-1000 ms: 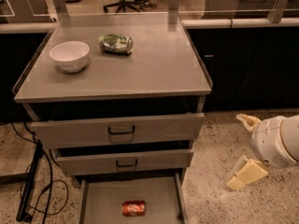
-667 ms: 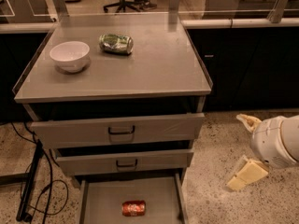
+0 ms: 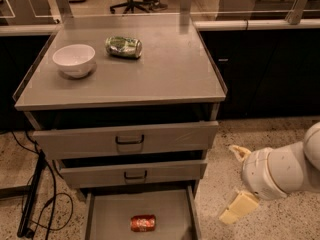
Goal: Pick coke can from bottom drawer and place on counter
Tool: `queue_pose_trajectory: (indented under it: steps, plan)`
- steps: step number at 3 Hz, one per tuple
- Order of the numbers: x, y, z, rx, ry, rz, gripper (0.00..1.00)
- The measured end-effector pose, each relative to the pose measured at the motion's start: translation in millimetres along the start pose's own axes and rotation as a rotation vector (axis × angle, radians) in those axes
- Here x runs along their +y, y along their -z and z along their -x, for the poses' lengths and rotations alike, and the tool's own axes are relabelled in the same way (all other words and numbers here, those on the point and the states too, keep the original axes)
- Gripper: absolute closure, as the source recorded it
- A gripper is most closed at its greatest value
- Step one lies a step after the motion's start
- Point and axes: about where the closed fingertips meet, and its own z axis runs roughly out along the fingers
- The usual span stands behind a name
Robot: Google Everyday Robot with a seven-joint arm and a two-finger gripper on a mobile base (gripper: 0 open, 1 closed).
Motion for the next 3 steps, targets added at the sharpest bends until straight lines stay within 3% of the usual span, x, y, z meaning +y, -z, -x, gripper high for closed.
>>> queue_pose_trajectory:
  steps: [2,3]
  plan:
    - [41,-82,-13,-0.109,-0.009,0.080,0.00]
    - [46,-155,-13,-0.120,0.004,0.116,0.00]
